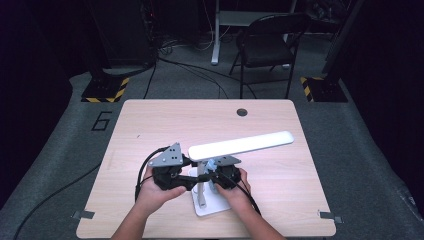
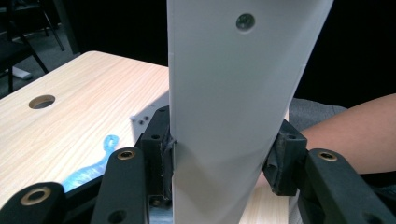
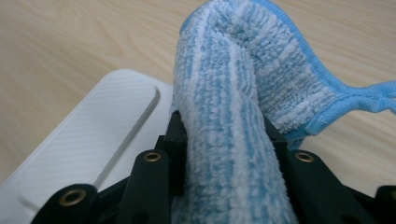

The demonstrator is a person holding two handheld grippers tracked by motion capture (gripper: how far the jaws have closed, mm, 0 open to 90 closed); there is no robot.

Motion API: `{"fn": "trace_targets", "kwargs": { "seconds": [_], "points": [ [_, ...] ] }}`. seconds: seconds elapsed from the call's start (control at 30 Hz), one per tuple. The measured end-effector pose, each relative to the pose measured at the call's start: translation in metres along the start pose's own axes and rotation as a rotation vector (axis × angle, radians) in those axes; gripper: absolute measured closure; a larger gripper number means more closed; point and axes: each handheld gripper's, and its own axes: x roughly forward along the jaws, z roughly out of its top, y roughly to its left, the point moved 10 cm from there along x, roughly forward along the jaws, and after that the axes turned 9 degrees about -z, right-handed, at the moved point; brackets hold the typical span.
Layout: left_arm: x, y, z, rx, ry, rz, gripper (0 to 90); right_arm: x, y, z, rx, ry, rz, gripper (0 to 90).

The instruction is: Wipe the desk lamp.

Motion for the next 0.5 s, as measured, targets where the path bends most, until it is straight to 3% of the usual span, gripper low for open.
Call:
{"fn": "trace_targets", "kwargs": {
  "seconds": [0.27,0.3,0.5],
  "points": [
    [0.001,0.0,0.0,-0.001,-0.004,0.01,52.0,-0.035,0.014,-0.026,-0.06,-0.003,0.042,65.0],
    [0.001,0.0,0.0,-0.001,-0.004,0.011,52.0,-0.046,0.02,-0.034,-0.079,0.001,0.056,64.9],
    [0.0,0.0,0.0,0.0,0.003,0.018,52.0,-0.068,0.036,-0.047,-0.114,0.008,0.085,65.0]
  ]
}}
